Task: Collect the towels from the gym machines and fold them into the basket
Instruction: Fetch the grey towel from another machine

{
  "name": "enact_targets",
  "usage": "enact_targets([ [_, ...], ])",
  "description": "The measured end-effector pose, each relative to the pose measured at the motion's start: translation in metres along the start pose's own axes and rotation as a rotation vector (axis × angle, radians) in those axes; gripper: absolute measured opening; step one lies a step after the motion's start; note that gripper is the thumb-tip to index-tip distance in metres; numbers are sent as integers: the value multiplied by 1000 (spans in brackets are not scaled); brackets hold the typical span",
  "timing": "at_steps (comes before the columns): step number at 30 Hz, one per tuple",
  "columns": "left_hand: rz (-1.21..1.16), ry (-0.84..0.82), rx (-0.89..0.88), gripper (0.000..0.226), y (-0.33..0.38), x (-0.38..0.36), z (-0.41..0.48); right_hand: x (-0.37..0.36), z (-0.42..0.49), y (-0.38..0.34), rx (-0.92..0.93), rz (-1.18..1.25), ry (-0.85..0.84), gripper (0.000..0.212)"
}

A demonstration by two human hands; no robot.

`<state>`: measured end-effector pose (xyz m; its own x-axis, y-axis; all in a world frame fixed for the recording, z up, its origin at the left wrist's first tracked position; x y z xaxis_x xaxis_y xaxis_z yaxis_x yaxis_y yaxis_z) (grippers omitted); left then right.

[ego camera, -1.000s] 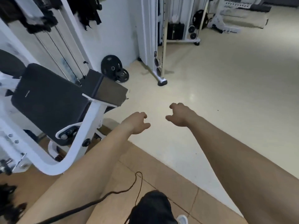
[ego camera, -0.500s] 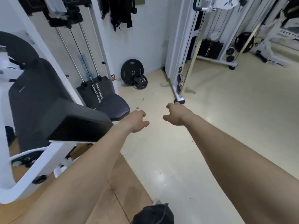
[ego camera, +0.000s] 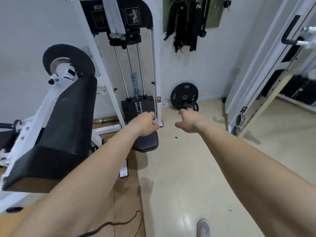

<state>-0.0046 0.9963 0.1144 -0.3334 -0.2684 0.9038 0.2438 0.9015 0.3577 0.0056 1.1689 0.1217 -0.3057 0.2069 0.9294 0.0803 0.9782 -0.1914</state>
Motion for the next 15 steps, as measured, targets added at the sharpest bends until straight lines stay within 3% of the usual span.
enact_targets([
  [8,-74,183,245,57,3,85,88,105,137,6,255,-96,14,61],
  [15,-46,326,375,59,-30,179,158,196,245,-49,456,-113,90,62],
])
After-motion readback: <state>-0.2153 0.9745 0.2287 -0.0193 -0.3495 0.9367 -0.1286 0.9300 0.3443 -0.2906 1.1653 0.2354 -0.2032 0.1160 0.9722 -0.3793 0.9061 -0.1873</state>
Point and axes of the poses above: each hand's wrist, its own z-axis towards the middle knuckle, its own x-axis out of the back of the hand, y = z × x, the point moved 10 cm from there along z, towards the middle knuckle, and after that the axes turned 4 degrees about -x, right-handed, at the moved point
